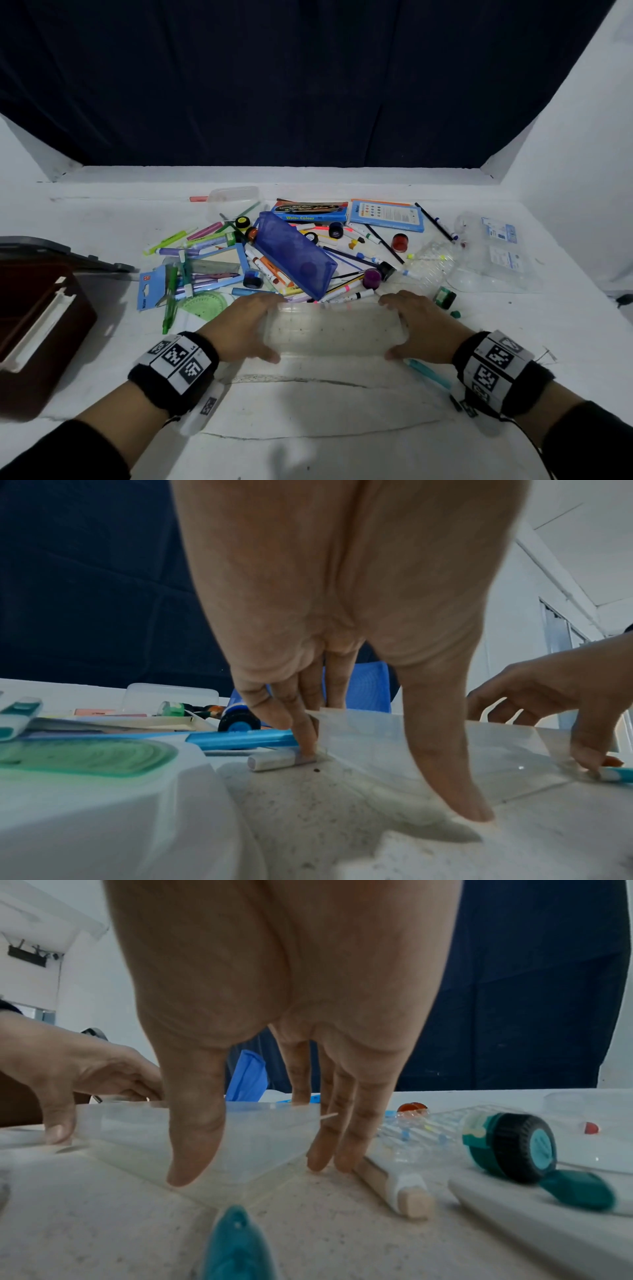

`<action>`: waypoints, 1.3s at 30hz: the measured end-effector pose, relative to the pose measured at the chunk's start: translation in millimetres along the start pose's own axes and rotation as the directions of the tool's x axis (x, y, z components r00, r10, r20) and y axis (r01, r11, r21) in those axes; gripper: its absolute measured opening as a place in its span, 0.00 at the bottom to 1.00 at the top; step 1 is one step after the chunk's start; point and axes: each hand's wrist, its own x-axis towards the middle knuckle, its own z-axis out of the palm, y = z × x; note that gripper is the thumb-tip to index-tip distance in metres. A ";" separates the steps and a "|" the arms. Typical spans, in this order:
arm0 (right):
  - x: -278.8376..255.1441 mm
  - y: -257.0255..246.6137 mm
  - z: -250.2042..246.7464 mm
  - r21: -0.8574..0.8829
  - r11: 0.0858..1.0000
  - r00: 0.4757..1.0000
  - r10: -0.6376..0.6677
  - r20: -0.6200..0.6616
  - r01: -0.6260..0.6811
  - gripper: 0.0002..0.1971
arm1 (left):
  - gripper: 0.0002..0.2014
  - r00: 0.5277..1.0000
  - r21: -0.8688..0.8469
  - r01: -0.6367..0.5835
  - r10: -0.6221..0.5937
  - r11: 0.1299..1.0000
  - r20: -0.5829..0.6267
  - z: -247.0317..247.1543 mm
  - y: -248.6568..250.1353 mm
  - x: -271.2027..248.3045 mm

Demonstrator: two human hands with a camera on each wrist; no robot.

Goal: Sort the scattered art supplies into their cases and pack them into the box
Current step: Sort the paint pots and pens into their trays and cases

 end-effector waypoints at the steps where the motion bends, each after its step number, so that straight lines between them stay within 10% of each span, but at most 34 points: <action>1: 0.1 0.6 -0.2 -0.008 1.000 1.000 0.002 0.000 -0.002 0.46 | 0.50 1.000 -0.004 0.003 -0.003 1.000 -0.003 0.2 -0.2 1.4; 13: -6.0 -0.8 -4.2 0.024 0.999 0.999 -0.038 0.025 0.038 0.50 | 0.51 0.999 0.105 0.033 -0.034 0.994 0.009 1.0 9.8 3.9; 21: -80.8 45.5 -34.6 0.136 0.985 0.900 -0.037 -0.435 0.106 0.21 | 0.52 0.999 0.276 0.001 -0.011 0.961 0.036 6.7 22.2 0.8; 32: -140.5 88.0 33.4 -0.258 0.964 0.990 -0.093 -0.106 0.063 0.29 | 0.36 0.992 0.350 -0.125 0.127 0.928 0.017 39.7 82.9 14.3; 39: -109.9 106.9 26.6 -0.384 0.908 0.956 -0.242 -0.163 0.164 0.15 | 0.33 0.992 0.297 -0.119 0.124 0.947 0.001 36.1 83.4 22.9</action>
